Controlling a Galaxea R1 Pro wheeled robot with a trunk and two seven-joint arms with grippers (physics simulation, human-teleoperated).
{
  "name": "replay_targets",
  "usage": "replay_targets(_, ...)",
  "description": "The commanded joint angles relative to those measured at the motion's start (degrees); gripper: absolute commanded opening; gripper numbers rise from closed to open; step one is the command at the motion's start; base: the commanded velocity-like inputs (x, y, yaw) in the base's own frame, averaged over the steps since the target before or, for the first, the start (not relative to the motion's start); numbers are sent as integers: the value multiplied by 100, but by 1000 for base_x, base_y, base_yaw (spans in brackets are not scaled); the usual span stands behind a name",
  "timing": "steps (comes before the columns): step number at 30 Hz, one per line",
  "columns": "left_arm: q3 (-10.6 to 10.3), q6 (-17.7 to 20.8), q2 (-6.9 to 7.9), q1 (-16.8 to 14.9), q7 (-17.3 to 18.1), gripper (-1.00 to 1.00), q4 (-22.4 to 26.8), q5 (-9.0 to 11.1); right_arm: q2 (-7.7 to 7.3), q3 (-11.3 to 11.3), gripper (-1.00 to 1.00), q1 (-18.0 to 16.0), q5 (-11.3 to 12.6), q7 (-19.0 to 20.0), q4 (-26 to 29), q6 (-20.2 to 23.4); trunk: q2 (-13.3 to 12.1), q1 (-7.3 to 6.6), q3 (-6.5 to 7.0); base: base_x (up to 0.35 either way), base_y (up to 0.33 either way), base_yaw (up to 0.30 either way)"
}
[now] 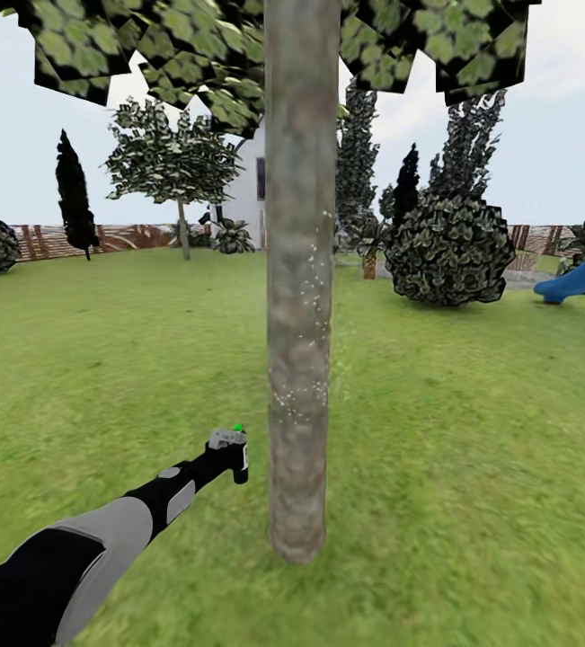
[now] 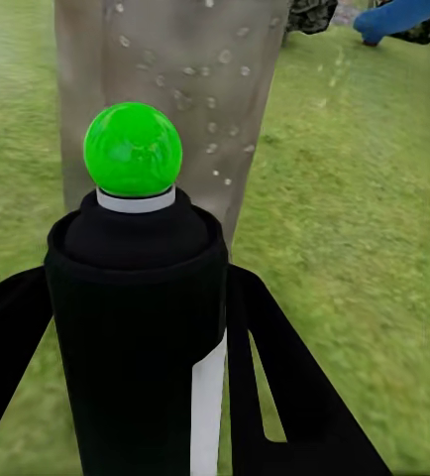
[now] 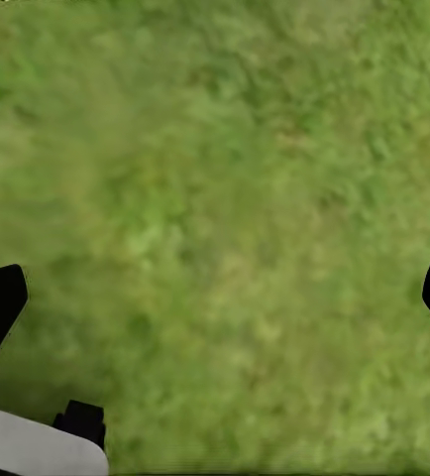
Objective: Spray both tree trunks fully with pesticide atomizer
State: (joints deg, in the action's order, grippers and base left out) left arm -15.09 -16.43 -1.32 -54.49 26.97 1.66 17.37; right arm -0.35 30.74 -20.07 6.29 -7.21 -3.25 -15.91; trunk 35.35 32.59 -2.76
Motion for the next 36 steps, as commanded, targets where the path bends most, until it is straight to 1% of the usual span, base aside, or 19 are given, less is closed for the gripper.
replay_targets(1, 6, 0, 0, 0, 0, -100, 1, 3, 0, 1, 100, -2, -2, 0, 0, 0, 0, 0, 0, 0, 350, -228)
replay_targets(4, 3, -3, -3, 0, 0, -100, -1, 3, 0, 2, 100, 0, 1, 0, 0, 0, 0, 0, 0, 0, 337, -77)
replay_targets(8, -1, -9, -16, 0, -7, -100, -6, 3, 0, 1, 100, 1, 3, -1, 0, 0, 0, 0, 0, 0, 153, -52)
replay_targets(25, -2, -1, -18, 0, -3, -100, -3, 3, 0, 2, 100, 1, 1, -1, 2, 0, 0, 0, 0, 0, 339, -288)
replay_targets(32, -2, 0, -18, 0, 1, -100, -4, 3, -6, -6, 100, 3, 0, -1, 3, 0, 0, 0, 0, 0, 350, -95)
replay_targets(36, 1, 0, -18, 0, 1, -100, -4, 3, 0, -1, 100, 3, -5, 0, 1, 0, 0, 0, 0, 0, 350, -245)
